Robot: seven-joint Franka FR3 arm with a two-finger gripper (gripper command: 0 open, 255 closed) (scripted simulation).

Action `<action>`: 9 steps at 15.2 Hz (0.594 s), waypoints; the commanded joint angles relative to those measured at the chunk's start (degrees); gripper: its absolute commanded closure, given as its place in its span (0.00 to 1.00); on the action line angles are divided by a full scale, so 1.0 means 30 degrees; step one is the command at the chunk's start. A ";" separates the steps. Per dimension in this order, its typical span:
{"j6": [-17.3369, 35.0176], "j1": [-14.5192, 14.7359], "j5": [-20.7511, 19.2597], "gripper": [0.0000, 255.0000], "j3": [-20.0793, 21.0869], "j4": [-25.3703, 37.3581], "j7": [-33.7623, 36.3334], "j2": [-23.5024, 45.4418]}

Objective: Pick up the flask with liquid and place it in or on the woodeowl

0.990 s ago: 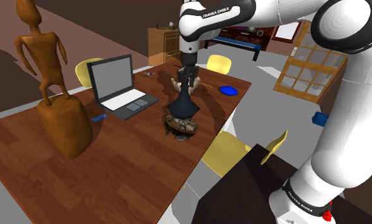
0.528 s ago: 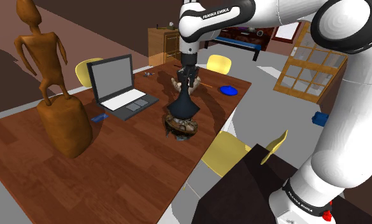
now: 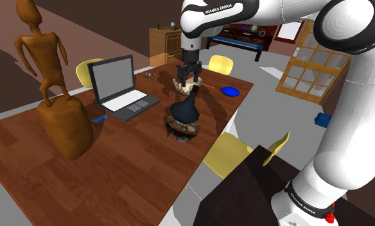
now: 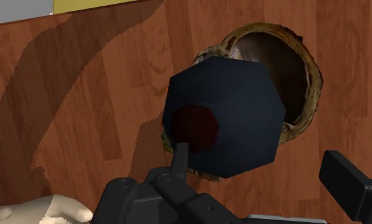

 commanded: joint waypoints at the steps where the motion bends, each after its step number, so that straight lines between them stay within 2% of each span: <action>1: -0.1248 0.0057 0.0008 0.00 0.0029 0.1286 0.0012 0.0046; 2: -0.1771 0.0078 0.0004 0.00 0.0036 0.1856 0.0010 0.0094; 9: -0.1771 0.0078 0.0004 0.00 0.0036 0.1856 0.0010 0.0094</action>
